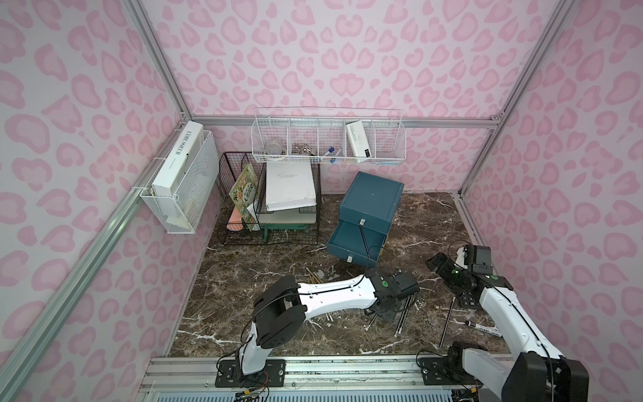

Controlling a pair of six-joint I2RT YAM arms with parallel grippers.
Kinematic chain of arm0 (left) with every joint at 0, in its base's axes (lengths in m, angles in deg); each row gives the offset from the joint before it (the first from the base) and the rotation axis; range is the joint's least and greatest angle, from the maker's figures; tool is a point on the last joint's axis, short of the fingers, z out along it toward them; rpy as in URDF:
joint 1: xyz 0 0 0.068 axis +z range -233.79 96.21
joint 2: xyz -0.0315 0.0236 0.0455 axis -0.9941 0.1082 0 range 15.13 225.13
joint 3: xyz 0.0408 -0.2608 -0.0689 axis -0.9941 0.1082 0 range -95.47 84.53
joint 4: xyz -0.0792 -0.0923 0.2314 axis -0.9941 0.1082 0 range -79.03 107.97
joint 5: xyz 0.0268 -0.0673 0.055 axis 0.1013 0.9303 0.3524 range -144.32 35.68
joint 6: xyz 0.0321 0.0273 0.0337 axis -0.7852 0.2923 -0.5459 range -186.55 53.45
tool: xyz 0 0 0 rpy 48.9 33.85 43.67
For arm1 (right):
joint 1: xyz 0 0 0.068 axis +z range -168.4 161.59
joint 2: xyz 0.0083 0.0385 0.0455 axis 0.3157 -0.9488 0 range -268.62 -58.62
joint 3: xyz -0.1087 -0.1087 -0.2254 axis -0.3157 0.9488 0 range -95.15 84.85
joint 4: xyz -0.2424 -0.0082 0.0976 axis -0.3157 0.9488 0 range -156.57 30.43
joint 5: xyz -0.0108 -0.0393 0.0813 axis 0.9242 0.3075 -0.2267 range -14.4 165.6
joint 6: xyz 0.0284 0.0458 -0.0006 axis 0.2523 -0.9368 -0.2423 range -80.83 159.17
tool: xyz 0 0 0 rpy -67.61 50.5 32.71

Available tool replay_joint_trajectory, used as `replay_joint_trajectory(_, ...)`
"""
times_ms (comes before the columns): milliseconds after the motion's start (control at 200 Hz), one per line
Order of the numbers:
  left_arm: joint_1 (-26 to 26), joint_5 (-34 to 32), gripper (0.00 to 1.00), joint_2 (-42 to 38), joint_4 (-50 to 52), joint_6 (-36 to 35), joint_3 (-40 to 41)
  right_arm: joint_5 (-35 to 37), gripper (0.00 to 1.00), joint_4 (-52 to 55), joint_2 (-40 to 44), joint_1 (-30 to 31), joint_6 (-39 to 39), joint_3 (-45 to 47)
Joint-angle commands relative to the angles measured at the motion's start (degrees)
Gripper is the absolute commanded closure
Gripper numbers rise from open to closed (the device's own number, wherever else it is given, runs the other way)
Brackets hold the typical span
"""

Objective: Please place the pencils in the drawer according to their color
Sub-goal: Pick up the pencil from the center of the board.

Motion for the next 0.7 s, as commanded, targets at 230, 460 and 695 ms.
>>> replay_joint_trajectory(230, -0.18, 0.7, 1.0, -8.57, 3.46, -0.31, -1.31, -1.19, 0.0, -2.48, -1.34, -0.1, 0.15, 0.1)
replay_joint_trajectory(460, 2.55, 1.03, 1.0, -12.1, 3.17, 3.41, -4.88, -1.4, 0.0, -2.48, -1.15, -0.08, -0.2, -0.02)
replay_joint_trajectory(695, 7.36, -0.59, 1.0, -17.03, -4.81, 8.1, -4.69, -1.73, 0.0, -2.66, -0.36, -0.05, -1.31, 0.28)
